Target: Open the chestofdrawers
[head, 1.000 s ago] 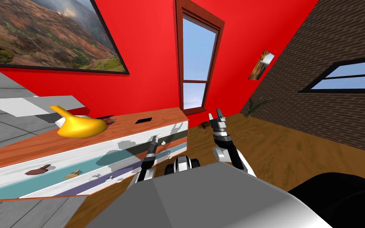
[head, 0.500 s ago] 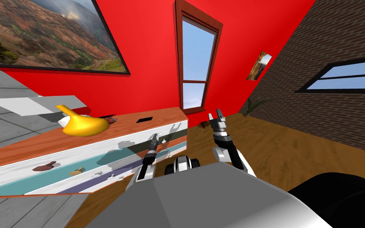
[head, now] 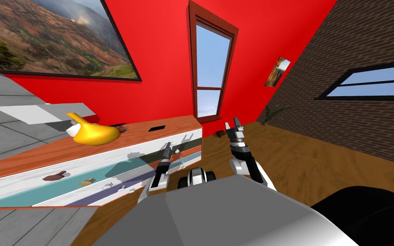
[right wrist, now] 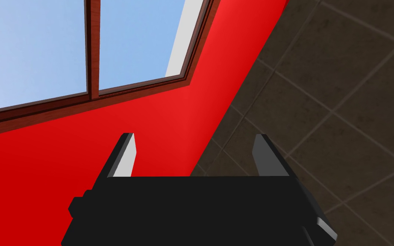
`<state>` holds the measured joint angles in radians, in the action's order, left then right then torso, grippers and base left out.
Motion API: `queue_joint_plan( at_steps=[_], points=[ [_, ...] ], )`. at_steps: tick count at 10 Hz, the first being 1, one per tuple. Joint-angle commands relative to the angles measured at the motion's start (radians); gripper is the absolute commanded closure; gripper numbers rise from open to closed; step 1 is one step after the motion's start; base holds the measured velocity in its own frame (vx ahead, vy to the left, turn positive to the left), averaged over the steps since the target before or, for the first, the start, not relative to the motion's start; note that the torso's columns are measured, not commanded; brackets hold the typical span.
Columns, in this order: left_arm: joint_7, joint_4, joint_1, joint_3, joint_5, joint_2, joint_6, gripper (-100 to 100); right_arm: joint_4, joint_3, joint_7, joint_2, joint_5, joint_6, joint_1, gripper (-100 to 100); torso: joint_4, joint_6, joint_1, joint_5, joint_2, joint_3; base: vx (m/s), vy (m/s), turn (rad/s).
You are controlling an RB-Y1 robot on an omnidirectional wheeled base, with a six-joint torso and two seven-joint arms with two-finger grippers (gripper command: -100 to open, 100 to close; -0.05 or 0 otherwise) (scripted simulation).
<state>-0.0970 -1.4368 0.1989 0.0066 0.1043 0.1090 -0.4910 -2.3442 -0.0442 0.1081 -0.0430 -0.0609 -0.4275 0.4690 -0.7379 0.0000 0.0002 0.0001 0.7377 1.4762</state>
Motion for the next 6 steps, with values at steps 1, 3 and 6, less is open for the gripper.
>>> queue_joint_plan(
  at_steps=[1,3,6],
  points=[
    [-0.009,-0.019,-0.012,-0.002,0.001,-0.008,0.049,-100,0.0,0.0,0.0,0.0,0.0,0.0,0.0,0,0.0,0.0,-0.001,0.0,0.0,0.0,-0.04,0.002,-0.007],
    [-0.01,-0.02,-0.015,-0.002,0.001,-0.011,0.053,-100,0.0,0.0,0.0,0.0,0.0,0.0,0.0,0,0.0,0.0,0.0,0.0,0.0,0.0,-0.028,0.005,-0.006],
    [-0.015,-0.045,-0.022,0.0,0.0,-0.007,0.086,-100,0.0,0.0,0.0,0.0,0.0,0.0,0.0,0,0.001,0.0,-0.001,0.0,-0.005,0.003,0.062,-0.004,-0.014]
  ],
)
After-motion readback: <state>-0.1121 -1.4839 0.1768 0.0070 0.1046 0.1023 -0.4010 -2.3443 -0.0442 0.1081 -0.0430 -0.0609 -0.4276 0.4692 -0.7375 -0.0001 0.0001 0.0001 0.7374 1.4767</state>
